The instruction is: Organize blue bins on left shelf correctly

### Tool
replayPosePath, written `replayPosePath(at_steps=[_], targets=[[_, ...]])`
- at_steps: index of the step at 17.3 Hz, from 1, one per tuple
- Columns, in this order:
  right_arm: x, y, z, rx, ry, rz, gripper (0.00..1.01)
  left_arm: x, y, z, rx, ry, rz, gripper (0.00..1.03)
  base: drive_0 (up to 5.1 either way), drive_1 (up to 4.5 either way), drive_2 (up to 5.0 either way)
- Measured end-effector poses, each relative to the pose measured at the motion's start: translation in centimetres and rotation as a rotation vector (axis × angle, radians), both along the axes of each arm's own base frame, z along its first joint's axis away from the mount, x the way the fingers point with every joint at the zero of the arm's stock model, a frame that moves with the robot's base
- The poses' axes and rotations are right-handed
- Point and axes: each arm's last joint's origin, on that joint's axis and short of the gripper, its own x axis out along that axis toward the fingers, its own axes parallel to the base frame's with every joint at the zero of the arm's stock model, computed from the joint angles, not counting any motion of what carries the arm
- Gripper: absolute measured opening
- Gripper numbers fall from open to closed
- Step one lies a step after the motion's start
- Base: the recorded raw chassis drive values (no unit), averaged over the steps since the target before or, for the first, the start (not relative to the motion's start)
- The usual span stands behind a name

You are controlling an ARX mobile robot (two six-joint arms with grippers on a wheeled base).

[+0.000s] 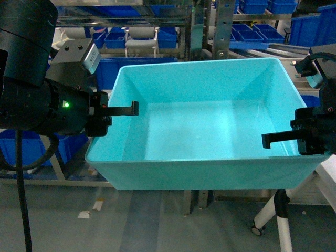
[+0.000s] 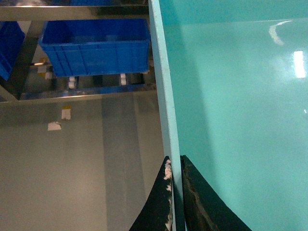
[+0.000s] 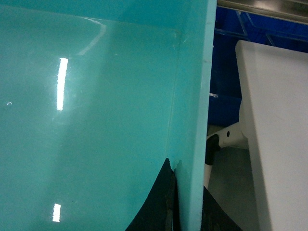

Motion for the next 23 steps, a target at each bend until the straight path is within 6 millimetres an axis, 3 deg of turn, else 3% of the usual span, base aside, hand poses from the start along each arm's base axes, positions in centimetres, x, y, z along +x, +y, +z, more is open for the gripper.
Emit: replayPosePath(at_steps=[14, 23], targets=[[0.01, -0.01, 0.02, -0.002, -0.002, 0.001, 0.02, 0.0, 0.0, 0.0, 0.0, 0.0, 0.0, 0.02, -4.7, 3.72, 1.0], [-0.03, 0.16, 0.02, -0.003, -0.002, 0.006, 0.02, 0.03, 0.12, 0.0, -0.001, 0.0, 0.002, 0.02, -0.1, 2.22, -2.4]])
